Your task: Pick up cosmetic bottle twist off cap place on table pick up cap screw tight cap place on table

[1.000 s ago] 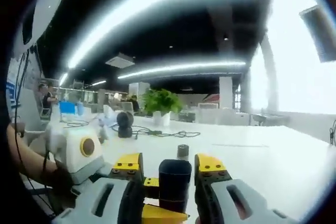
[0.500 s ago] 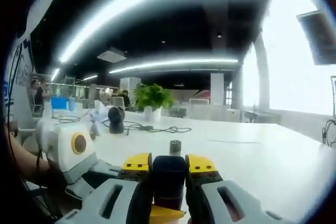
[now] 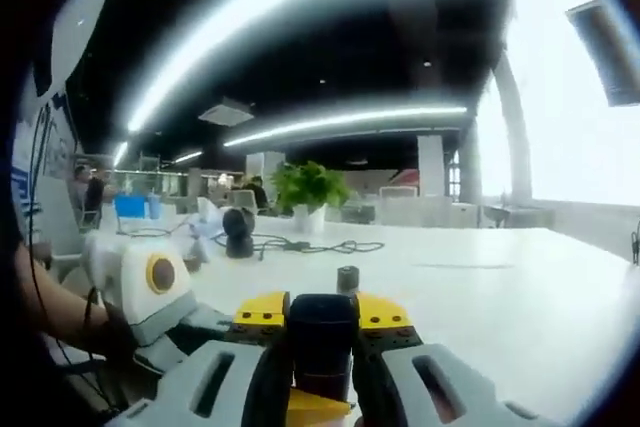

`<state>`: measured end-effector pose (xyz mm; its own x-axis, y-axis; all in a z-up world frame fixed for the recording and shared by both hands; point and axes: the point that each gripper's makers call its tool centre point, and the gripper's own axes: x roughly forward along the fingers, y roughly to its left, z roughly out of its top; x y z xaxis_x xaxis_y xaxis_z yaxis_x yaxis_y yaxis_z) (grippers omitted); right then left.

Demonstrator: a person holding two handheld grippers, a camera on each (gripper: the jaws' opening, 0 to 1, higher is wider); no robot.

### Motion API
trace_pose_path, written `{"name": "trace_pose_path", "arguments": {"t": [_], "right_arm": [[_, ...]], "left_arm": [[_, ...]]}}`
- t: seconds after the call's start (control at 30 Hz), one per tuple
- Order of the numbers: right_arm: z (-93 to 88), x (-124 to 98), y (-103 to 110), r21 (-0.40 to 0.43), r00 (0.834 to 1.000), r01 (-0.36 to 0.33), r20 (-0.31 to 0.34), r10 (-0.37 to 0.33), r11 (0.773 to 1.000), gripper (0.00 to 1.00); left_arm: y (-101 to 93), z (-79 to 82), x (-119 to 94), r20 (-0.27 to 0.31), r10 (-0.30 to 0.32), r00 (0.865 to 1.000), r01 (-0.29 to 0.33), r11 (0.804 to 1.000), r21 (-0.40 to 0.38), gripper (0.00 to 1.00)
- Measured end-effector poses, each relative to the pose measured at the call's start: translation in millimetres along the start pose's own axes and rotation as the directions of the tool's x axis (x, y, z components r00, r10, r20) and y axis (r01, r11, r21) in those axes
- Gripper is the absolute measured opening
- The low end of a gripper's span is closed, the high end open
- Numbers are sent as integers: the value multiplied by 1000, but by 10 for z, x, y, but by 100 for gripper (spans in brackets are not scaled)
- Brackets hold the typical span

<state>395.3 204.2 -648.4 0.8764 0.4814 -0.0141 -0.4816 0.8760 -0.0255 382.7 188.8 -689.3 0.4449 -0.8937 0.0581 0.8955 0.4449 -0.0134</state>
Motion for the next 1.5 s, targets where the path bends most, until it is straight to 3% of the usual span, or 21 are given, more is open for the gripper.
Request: {"name": "trace_pose_path", "arguments": {"t": [0.13, 0.27, 0.4, 0.53, 0.73, 1.03, 1.23, 1.27, 1.3, 1.5], "right_arm": [[-4, 6, 30, -4, 995, -98, -3, 97, 995, 17], [-2, -2, 59, -9, 980, -201, -6, 201, 980, 17], [-5, 6, 56, 1, 971, -238, -7, 238, 971, 17], [2, 8, 98, 3, 951, -310, -7, 310, 951, 17], [14, -10, 171, 21, 881, -473, 11, 472, 881, 17], [22, -8, 244, 5, 793, -609, -1, 609, 793, 17], [26, -34, 296, 2, 706, -708, -1, 708, 706, 17], [27, -44, 306, 16, 682, -732, 7, 732, 682, 17], [25, -37, 296, 21, 674, -738, 8, 738, 674, 17], [22, -72, 328, 13, 593, -806, 11, 805, 592, 17]], "left_arm": [[4, 0, -3, 0, 1, 1000, -1, 1000, -1, 12], [-11, 0, 0, -1, -7, 1000, 7, 1000, 3, 12], [-14, 1, 2, -1, -8, 1000, 8, 1000, 2, 12], [-13, 0, 1, -1, -7, 1000, 7, 1000, 4, 12], [-31, 1, 2, -1, -16, 1000, 16, 1000, 2, 12], [-28, 1, 5, -1, -16, 1000, 16, 1000, -2, 12], [-40, -1, 12, -2, -22, 1000, 21, 1000, -4, 12], [-40, -1, 12, -2, -22, 1000, 22, 1000, -4, 12], [-39, -2, 13, -2, -21, 1000, 21, 1000, -4, 12], [-44, -3, 13, -2, -23, 1000, 23, 1000, -1, 12]]}}
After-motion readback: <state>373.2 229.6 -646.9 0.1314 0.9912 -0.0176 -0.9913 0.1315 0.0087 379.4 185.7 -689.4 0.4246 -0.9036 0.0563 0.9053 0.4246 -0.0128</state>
